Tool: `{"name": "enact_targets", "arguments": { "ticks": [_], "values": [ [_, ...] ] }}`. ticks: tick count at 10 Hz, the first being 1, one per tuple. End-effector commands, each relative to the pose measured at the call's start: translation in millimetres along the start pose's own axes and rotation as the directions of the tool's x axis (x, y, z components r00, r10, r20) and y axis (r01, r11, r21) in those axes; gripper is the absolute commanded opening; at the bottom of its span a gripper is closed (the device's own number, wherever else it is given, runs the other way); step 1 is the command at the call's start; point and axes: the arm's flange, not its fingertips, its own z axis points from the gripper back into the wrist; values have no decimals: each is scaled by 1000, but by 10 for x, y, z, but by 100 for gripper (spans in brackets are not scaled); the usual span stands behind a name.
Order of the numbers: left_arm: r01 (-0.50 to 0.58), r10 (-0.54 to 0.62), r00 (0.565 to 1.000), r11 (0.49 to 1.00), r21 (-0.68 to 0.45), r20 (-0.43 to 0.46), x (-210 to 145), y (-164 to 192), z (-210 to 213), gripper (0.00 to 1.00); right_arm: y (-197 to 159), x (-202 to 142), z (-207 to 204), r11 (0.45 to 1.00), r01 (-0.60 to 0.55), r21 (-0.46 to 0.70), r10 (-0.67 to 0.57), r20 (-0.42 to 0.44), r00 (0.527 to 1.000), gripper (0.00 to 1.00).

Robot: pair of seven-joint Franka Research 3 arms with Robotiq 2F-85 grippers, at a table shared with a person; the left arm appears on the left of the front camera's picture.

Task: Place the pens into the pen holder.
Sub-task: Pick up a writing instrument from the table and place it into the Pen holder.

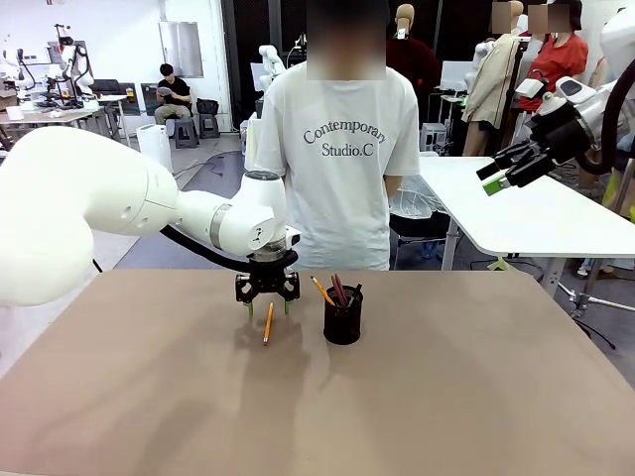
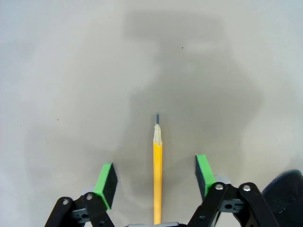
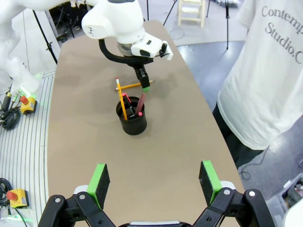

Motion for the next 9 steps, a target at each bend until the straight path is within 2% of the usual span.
{"name": "enact_targets", "arguments": {
  "ticks": [1, 3, 4, 9],
  "values": [
    [22, -22, 1000, 1000, 0, 5, 79, 27, 0, 51, 11, 33, -2, 1000, 13, -8, -13, 2, 1000, 100],
    [27, -27, 1000, 1000, 2, 1, 87, 21, -13, 12, 11, 33, -2, 1000, 13, -8, -13, 2, 1000, 100],
    [29, -29, 1000, 1000, -1, 0, 86, 19, -11, 0, 11, 33, -2, 1000, 13, -8, -13, 2, 1000, 100],
    [46, -46, 998, 999, -18, -36, 60, 58, 8, 0, 11, 33, -2, 1000, 13, -8, -13, 2, 1000, 100]
  ]
}}
